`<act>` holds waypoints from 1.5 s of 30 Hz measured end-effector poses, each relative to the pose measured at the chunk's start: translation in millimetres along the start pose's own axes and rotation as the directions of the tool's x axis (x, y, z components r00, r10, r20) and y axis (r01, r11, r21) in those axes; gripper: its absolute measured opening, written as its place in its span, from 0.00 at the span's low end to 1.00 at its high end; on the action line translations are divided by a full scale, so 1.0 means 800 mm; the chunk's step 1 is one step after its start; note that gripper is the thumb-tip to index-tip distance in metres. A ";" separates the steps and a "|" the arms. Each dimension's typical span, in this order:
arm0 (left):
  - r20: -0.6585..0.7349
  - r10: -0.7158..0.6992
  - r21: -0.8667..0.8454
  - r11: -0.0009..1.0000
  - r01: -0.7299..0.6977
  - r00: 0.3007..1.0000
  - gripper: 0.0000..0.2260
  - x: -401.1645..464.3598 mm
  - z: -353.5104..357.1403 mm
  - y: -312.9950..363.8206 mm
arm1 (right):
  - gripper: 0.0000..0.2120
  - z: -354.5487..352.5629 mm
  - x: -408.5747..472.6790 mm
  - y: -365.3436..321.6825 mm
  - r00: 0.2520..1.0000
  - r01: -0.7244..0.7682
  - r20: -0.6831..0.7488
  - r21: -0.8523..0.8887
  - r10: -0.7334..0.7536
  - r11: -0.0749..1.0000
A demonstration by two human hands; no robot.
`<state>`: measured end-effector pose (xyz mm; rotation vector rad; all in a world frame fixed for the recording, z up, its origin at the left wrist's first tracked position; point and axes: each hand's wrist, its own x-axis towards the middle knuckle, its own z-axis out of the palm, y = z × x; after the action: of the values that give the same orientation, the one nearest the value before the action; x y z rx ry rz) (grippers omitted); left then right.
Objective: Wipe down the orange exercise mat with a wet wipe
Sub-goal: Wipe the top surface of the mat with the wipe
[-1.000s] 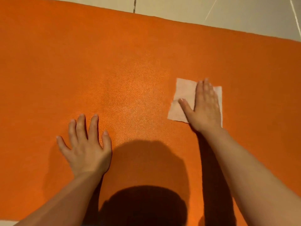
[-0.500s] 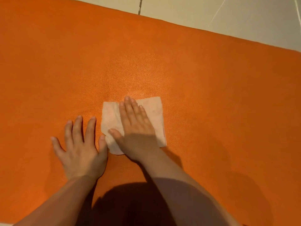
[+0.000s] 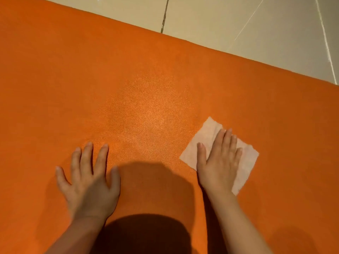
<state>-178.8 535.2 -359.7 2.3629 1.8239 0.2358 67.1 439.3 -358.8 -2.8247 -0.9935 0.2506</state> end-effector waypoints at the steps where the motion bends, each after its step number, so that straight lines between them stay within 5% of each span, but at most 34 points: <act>1: 0.004 -0.004 0.007 1.000 0.004 1.000 0.25 0.001 0.000 0.000 | 0.37 0.008 -0.005 -0.027 0.997 0.080 -0.002 0.000 -0.080 0.997; 4: -0.012 -0.009 0.016 1.000 0.009 1.000 0.25 0.001 0.002 0.000 | 0.34 0.030 -0.009 -0.114 0.912 0.408 0.030 0.023 -0.409 0.913; 6: -0.042 -0.002 0.006 1.000 0.003 0.999 0.24 0.000 0.003 0.001 | 0.34 0.034 0.002 -0.155 0.771 0.624 0.109 0.066 -0.627 0.778; 9: -0.080 0.023 0.023 1.000 -0.021 0.997 0.25 0.002 0.003 -0.002 | 0.35 0.022 0.053 -0.164 0.634 0.752 0.171 0.088 -0.754 0.653; 12: -0.097 0.054 0.024 0.998 -0.052 0.994 0.24 0.003 0.004 -0.003 | 0.39 0.005 0.120 -0.116 0.760 0.635 0.197 -0.019 -0.620 0.772; 16: -0.079 0.051 0.005 0.999 -0.051 0.996 0.24 0.004 0.001 -0.002 | 0.37 -0.029 0.173 0.001 0.969 0.232 0.115 -0.108 -0.219 0.967; 20: -0.104 0.067 0.042 0.997 -0.063 0.992 0.25 0.003 0.000 -0.004 | 0.35 -0.048 0.166 0.045 0.988 -0.125 0.080 -0.060 0.130 0.990; 22: -0.109 0.058 0.036 0.998 -0.054 0.992 0.24 0.004 0.000 -0.003 | 0.34 -0.041 0.157 0.017 0.982 -0.173 0.078 -0.028 0.175 0.984; 28: -0.085 0.045 0.043 0.998 -0.042 0.995 0.25 0.005 -0.001 -0.005 | 0.34 0.008 0.111 -0.164 0.939 0.300 0.198 -0.080 -0.280 0.951; 31: -0.057 0.017 0.058 0.998 -0.014 0.998 0.26 0.002 0.000 -0.006 | 0.33 0.018 0.096 -0.229 0.729 0.649 0.259 0.030 -0.633 0.760; 33: -0.018 0.016 0.075 0.997 -0.015 1.000 0.26 0.002 0.000 -0.008 | 0.33 0.014 0.127 -0.226 0.584 0.784 0.304 0.031 -0.753 0.620; 34: 0.003 0.018 0.084 0.996 -0.018 1.000 0.26 0.002 -0.001 -0.008 | 0.33 0.011 0.147 -0.214 0.567 0.802 0.303 0.009 -0.766 0.598; 41: 0.002 0.008 0.079 0.997 -0.008 1.000 0.26 0.005 -0.003 -0.008 | 0.33 -0.031 0.255 -0.052 0.930 0.349 0.146 -0.068 -0.337 0.935; 45: -0.071 0.012 0.056 0.998 -0.008 0.997 0.26 0.004 0.002 -0.006 | 0.35 -0.054 0.259 0.020 0.994 0.048 0.099 -0.097 -0.039 0.994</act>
<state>-181.9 539.2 -361.9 2.4313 1.8737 0.2779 244.8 554.8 -342.2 -2.9004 -1.1161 0.3460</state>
